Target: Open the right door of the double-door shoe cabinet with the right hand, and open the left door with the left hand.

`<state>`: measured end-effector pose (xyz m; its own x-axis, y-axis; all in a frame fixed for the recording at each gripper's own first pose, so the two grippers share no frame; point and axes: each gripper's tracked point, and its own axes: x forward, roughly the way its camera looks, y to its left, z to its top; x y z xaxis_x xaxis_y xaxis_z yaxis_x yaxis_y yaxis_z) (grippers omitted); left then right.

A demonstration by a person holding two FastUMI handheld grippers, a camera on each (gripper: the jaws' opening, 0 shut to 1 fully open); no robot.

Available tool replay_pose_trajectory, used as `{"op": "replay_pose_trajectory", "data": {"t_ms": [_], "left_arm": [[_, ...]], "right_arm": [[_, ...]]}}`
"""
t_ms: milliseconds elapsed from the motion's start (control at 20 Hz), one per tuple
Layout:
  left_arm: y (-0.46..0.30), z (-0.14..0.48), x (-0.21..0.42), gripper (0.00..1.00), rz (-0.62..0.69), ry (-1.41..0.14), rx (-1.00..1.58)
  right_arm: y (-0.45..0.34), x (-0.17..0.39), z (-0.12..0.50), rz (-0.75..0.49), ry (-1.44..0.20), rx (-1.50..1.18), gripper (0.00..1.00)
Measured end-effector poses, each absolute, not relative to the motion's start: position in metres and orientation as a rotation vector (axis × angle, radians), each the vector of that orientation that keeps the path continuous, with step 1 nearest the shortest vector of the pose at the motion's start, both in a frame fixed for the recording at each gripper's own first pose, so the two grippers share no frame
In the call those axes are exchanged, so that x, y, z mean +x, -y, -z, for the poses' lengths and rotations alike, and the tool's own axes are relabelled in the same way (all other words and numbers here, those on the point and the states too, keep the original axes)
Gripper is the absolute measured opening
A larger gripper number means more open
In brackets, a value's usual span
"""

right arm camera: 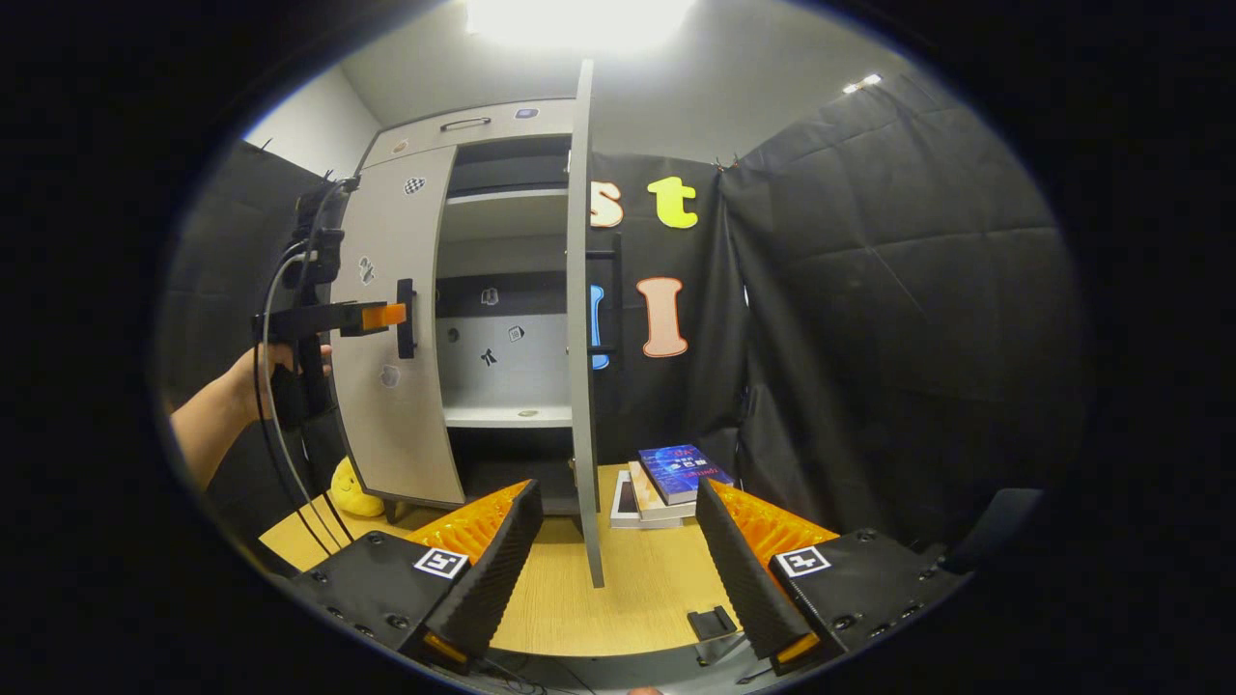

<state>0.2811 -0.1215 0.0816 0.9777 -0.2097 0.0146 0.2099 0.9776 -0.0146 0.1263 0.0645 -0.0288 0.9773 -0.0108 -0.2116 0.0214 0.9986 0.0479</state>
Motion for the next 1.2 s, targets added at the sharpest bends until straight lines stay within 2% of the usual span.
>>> {"op": "replay_pose_trajectory", "data": {"t_ms": [550, 650, 700, 750, 850, 950, 1000, 1100, 1200], "left_arm": [[0.13, -0.058, 0.337, 0.88, 0.191, -0.068, -0.07], [0.13, -0.054, 0.342, 0.89, 0.174, -0.087, -0.05], [0.129, -0.055, 0.344, 0.89, 0.164, -0.081, -0.038], [0.127, -0.057, 0.345, 0.87, 0.154, -0.072, -0.029], [0.126, -0.056, 0.344, 0.72, 0.149, -0.071, -0.035], [0.136, -0.056, 0.344, 0.71, 0.192, -0.071, -0.041], [0.141, -0.055, 0.341, 0.57, 0.199, -0.067, -0.048], [0.14, -0.055, 0.339, 0.28, 0.173, -0.06, -0.017], [0.14, -0.051, 0.339, 0.31, 0.172, -0.075, -0.021]], "right_arm": [[-0.062, 0.107, 0.045, 0.035, -0.275, 0.038, 1.0], [-0.06, 0.105, 0.045, 0.042, -0.277, 0.029, 0.96], [-0.059, 0.105, 0.045, 0.044, -0.277, 0.031, 1.0], [-0.056, 0.104, 0.044, 0.047, -0.278, 0.037, 1.0], [-0.056, 0.102, 0.044, 0.047, -0.281, 0.049, 0.96], [-0.056, 0.101, 0.044, 0.046, -0.28, 0.05, 0.96], [-0.056, 0.101, 0.045, 0.044, -0.282, 0.05, 0.99], [-0.057, 0.102, 0.046, 0.032, -0.282, 0.05, 0.96], [-0.058, 0.102, 0.043, 0.024, -0.275, 0.047, 1.0]]}}
